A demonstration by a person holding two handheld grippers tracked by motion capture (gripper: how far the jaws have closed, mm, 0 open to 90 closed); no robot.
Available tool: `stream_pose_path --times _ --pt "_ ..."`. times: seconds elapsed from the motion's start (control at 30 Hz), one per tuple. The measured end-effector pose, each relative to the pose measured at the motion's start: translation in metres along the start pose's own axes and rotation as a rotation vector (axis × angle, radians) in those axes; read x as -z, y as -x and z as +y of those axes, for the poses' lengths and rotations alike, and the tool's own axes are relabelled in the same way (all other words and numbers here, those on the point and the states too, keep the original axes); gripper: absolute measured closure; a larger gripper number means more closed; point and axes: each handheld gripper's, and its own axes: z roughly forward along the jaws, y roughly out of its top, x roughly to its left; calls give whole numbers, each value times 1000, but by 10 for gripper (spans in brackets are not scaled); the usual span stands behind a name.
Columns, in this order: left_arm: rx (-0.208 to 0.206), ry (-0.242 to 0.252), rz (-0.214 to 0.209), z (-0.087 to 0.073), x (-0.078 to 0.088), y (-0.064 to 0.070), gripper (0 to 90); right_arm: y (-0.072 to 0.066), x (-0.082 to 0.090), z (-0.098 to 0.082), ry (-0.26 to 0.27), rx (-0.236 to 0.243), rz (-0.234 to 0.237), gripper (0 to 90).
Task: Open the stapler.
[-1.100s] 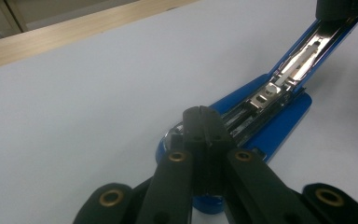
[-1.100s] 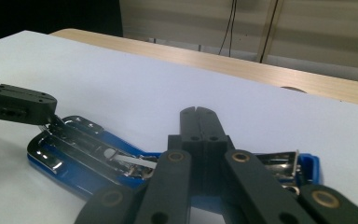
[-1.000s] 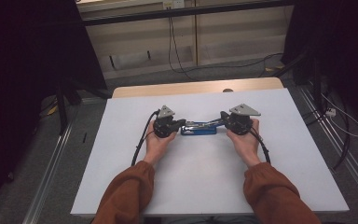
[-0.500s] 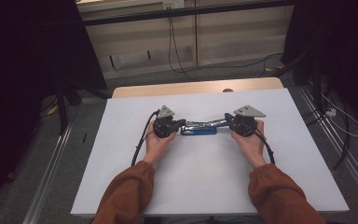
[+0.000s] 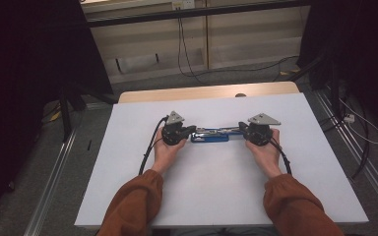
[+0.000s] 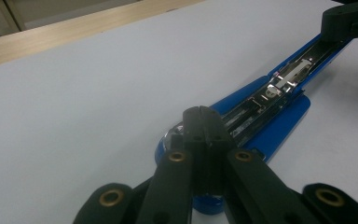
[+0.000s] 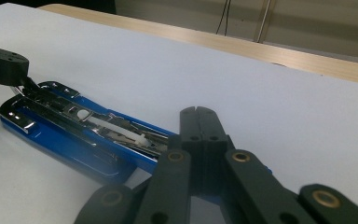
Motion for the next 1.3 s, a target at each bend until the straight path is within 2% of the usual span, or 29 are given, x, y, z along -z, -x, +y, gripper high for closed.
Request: stream_pose_path --times 0.13,0.27,0.33,0.47,0.63,0.8,0.83,0.93,1.0,1.1,1.2,1.3 --pt "15 2 -5 0 0 0 900 0 -1 0 -1 5 2 900" --pt "10 1 -3 0 0 0 900 1 -1 0 6 -3 13 900" --pt "-6 -3 8 1 0 1 900 0 -1 0 6 -8 14 893" --pt "-3 7 7 3 1 2 900 0 -2 -1 0 -3 16 882" --pt "-22 18 5 4 3 2 900 1 -2 -1 -7 -13 21 867" --pt "-14 34 0 5 4 3 897 2 -2 -1 -3 -15 33 846" --pt "-18 35 -4 5 3 4 848 2 -2 -1 1 -19 42 843" --pt "-48 54 27 7 5 6 810 2 -2 0 7 -22 45 823" --pt "-22 72 24 9 7 6 761 3 -1 0 10 -25 47 807" --pt "-5 66 20 10 10 4 645 5 1 1 20 -31 49 752" --pt "12 62 13 9 12 2 607 7 3 2 29 -33 57 737" --pt "9 57 28 12 15 4 493 8 6 3 40 -34 69 640"
